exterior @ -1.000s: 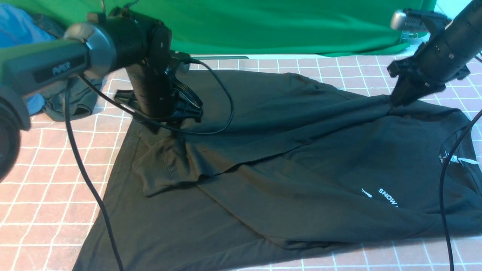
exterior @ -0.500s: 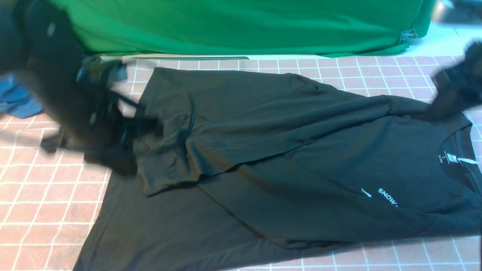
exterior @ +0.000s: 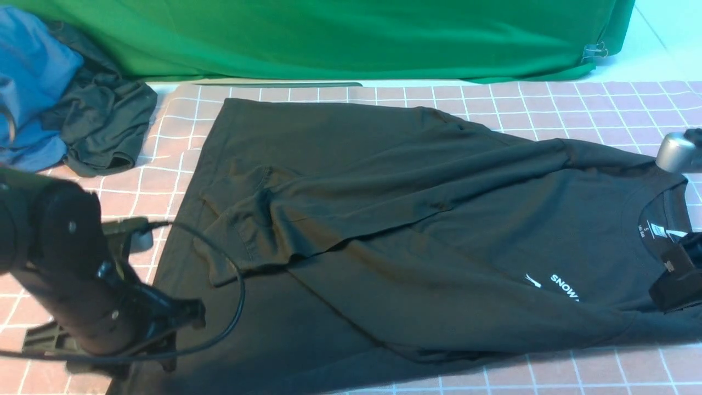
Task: Fold a long-sleeved shirt over a pink coffee tablecloth.
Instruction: 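Grasp the near edge of the shirt at its hem and shoulder corners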
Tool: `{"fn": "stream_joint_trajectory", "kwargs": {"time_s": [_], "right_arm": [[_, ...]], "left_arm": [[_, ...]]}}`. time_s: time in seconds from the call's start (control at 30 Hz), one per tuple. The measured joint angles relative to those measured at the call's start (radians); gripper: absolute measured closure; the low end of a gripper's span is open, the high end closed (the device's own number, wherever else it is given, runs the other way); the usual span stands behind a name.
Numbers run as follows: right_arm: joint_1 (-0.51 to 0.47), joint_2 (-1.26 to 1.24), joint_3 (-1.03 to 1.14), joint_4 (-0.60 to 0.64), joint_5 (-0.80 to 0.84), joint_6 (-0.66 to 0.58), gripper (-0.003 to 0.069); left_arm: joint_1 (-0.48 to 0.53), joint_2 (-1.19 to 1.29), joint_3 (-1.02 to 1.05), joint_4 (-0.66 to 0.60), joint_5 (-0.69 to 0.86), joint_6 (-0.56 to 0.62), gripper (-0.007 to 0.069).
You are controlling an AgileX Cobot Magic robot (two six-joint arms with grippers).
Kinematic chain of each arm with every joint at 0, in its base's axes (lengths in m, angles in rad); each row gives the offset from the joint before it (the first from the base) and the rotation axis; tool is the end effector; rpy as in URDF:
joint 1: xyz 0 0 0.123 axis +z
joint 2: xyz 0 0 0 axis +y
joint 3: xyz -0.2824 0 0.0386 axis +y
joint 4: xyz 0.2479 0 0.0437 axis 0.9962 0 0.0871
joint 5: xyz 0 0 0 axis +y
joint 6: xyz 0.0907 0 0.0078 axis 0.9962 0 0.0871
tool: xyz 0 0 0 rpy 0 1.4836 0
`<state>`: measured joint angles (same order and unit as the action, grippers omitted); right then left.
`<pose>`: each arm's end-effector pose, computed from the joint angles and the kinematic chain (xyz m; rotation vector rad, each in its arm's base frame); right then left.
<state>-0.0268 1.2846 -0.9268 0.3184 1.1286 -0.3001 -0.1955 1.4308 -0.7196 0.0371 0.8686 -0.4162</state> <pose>0.2219 0.0198 0.2732 -0.2331 2.8903 0.3909 0.2184 -0.0406 0.1886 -0.3020 3.0433 0.0066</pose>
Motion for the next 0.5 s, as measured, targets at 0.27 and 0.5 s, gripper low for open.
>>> {"fn": "stream_joint_trajectory", "kwargs": {"time_s": [0.27,0.5], "right_arm": [[0.0,-0.017,0.051,-0.001,0.014,0.007,0.0441],[0.0,-0.016,0.206,-0.143,-0.191,0.11,0.0311]], "left_arm": [[0.0,0.0,0.018,-0.002,-0.082,-0.035,0.009],[0.0,0.0,0.018,-0.118,-0.129,-0.003,0.0189]]}}
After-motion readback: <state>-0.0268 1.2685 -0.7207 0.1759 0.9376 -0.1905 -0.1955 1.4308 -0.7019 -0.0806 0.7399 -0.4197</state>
